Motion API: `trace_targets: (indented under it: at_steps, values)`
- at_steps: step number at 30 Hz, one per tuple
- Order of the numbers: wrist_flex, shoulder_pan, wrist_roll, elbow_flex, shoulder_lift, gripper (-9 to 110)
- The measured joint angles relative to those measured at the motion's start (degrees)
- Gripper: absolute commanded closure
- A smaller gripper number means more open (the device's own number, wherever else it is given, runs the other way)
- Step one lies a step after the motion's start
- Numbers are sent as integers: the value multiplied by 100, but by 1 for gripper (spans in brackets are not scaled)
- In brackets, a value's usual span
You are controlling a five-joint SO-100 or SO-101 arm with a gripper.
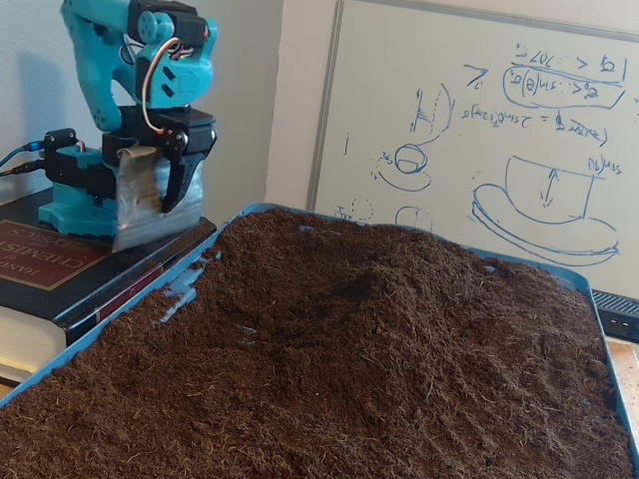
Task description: Build a berm.
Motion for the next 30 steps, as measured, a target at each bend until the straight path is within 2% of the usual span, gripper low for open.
trace_targets:
  at_steps: [7, 18, 21, 30]
  values:
    - [-1714, 439, 0, -712, -1327, 101]
    - [-4245, 492, 0, -835, -3647, 101]
    - [-4623, 448, -123, -1099, -4236, 101]
    - [-4746, 316, -1468, -2496, -5985, 101]
